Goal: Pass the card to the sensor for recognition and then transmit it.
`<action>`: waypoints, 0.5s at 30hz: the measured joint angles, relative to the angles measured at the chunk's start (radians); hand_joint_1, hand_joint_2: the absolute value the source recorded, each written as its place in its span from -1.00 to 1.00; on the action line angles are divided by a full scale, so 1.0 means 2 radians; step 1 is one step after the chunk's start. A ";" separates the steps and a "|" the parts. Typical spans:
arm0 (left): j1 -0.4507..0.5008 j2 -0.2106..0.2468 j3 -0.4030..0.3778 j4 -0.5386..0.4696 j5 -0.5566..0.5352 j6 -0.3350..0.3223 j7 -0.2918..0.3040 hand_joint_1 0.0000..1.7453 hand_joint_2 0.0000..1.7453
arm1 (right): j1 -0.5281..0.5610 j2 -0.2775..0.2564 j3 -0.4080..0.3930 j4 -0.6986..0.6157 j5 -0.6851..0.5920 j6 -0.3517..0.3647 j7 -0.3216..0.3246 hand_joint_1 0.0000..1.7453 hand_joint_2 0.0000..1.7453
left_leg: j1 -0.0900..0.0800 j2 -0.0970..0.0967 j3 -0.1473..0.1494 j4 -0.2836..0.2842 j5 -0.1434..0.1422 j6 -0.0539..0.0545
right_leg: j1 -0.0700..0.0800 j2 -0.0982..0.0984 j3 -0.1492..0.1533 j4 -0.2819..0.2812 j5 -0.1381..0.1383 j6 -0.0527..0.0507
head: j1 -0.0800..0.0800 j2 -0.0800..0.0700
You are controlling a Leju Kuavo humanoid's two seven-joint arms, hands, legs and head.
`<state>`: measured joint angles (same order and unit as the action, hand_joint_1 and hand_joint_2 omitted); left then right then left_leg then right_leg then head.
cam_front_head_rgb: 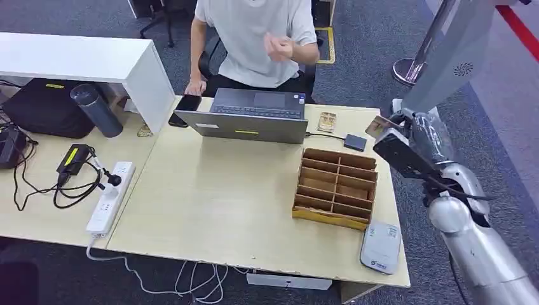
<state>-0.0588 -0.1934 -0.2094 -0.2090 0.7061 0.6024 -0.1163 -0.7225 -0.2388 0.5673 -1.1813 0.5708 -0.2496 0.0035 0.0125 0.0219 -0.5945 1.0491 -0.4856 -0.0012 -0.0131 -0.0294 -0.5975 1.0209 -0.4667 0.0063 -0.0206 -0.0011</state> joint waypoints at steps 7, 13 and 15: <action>-0.003 0.000 -0.020 0.000 -0.019 0.000 0.006 -1.00 1.00 | -0.060 0.055 0.028 0.104 0.109 -0.108 0.027 1.00 1.00 | 0.000 0.000 0.000 0.000 0.000 0.000 | 0.000 0.000 0.000 0.000 0.000 0.000 | 0.000 0.000; -0.006 0.000 -0.035 0.000 -0.027 0.000 0.010 -1.00 1.00 | -0.069 0.088 0.031 0.182 0.156 -0.175 0.026 1.00 1.00 | 0.000 -0.001 0.000 0.000 0.000 0.000 | 0.000 -0.001 0.000 0.000 0.000 0.000 | 0.000 0.000; -0.006 0.000 -0.038 0.000 -0.027 0.000 0.010 -1.00 1.00 | -0.070 0.095 0.031 0.203 0.159 -0.180 0.024 1.00 1.00 | 0.000 -0.001 0.000 0.000 0.000 0.000 | 0.000 -0.001 0.000 0.000 0.000 0.000 | 0.000 0.000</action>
<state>-0.0701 -0.1926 -0.2849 -0.2091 0.6511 0.6024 -0.0969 -0.8618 -0.0496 0.6287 -0.7745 0.8885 -0.6104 0.0515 0.0123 0.0205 -0.5946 1.0491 -0.4850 -0.0021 -0.0133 -0.0305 -0.5977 1.0212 -0.4667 0.0063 -0.0206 -0.0011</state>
